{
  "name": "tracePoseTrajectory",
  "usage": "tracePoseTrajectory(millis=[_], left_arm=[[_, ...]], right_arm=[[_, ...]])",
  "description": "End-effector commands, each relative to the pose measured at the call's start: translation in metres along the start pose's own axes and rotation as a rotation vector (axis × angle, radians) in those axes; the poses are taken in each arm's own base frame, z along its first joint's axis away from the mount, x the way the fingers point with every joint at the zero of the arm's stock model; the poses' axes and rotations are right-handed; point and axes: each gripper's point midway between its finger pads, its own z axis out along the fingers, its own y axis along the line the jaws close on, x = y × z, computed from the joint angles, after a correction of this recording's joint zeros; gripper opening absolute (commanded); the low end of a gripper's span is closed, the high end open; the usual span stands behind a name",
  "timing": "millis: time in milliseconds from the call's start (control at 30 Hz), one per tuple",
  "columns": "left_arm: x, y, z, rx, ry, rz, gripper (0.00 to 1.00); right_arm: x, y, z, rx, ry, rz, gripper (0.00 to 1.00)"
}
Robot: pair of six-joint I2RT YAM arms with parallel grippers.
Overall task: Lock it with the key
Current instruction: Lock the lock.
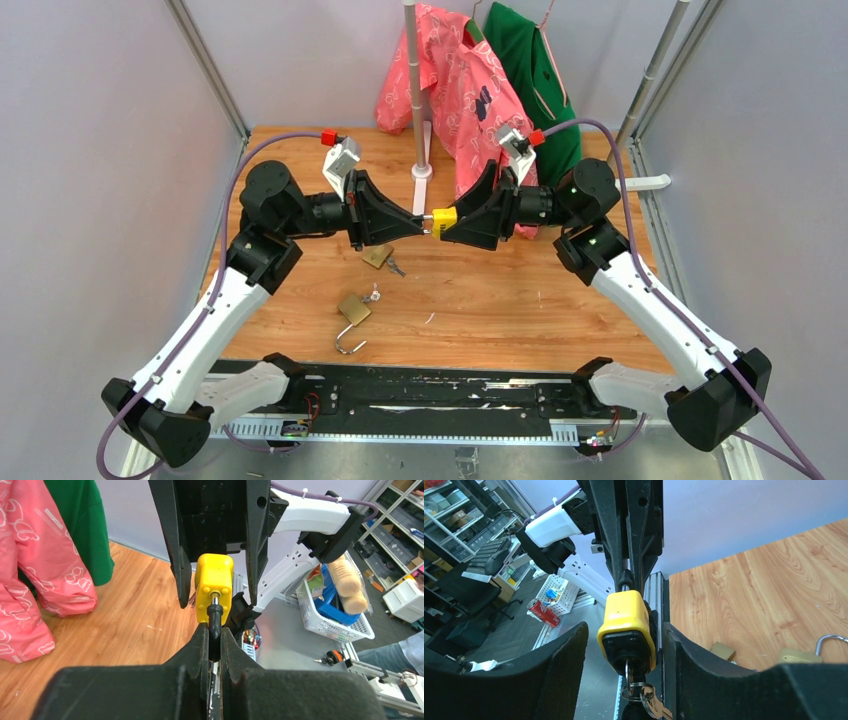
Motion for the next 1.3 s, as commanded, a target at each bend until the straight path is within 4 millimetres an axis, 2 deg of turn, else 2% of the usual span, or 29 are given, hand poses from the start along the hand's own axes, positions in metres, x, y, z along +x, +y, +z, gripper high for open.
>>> tracePoseTrajectory(millis=[0, 167, 233, 367, 500, 567, 633, 700, 767, 800, 867, 1067, 1100, 1167, 1267], left_arm=[[-0.005, -0.009, -0.003, 0.026, -0.009, 0.036, 0.0], [-0.005, -0.009, -0.003, 0.024, -0.009, 0.037, 0.0], [-0.005, -0.009, -0.003, 0.024, -0.008, 0.036, 0.0], [-0.006, -0.009, -0.003, 0.02, -0.014, 0.037, 0.0], [-0.008, -0.011, -0.003, 0.028, -0.021, 0.035, 0.0], [-0.01, -0.012, -0.003, 0.033, -0.029, 0.033, 0.0], [-0.012, -0.012, -0.002, 0.033, -0.036, 0.029, 0.0], [-0.013, -0.013, -0.002, 0.032, -0.039, 0.027, 0.0], [-0.014, -0.013, -0.002, 0.031, -0.046, 0.024, 0.0], [-0.016, -0.013, -0.002, 0.029, -0.049, 0.024, 0.0], [-0.016, -0.013, -0.002, 0.025, -0.054, 0.022, 0.0], [-0.016, -0.013, -0.002, 0.028, -0.059, 0.015, 0.0], [-0.016, -0.013, -0.002, 0.028, -0.059, 0.013, 0.0], [-0.017, -0.014, -0.002, 0.029, -0.062, 0.018, 0.0], [-0.017, -0.014, -0.002, 0.03, -0.062, 0.018, 0.0]], right_arm=[[-0.014, 0.013, 0.003, -0.03, -0.033, -0.057, 0.59], [-0.012, 0.011, 0.004, -0.032, -0.03, -0.045, 0.41], [-0.01, 0.011, 0.004, -0.04, -0.029, -0.04, 0.38], [-0.005, 0.01, 0.004, -0.05, -0.015, -0.022, 0.43], [-0.001, 0.009, 0.004, -0.049, -0.007, -0.013, 0.43], [-0.001, 0.008, 0.004, -0.046, -0.008, -0.011, 0.38], [0.0, 0.008, 0.005, -0.051, -0.004, -0.013, 0.22], [0.002, 0.008, 0.006, -0.054, 0.002, -0.01, 0.15], [0.007, 0.009, 0.008, -0.064, 0.015, -0.005, 0.18], [0.01, 0.008, 0.008, -0.061, 0.023, -0.001, 0.26], [0.015, 0.008, 0.009, -0.06, 0.034, 0.001, 0.32], [0.017, 0.006, 0.008, -0.045, 0.033, 0.008, 0.32], [0.017, 0.006, 0.009, -0.046, 0.032, 0.009, 0.33], [0.018, 0.006, 0.009, -0.048, 0.031, 0.014, 0.46], [0.019, 0.005, 0.009, -0.046, 0.03, 0.02, 0.49]])
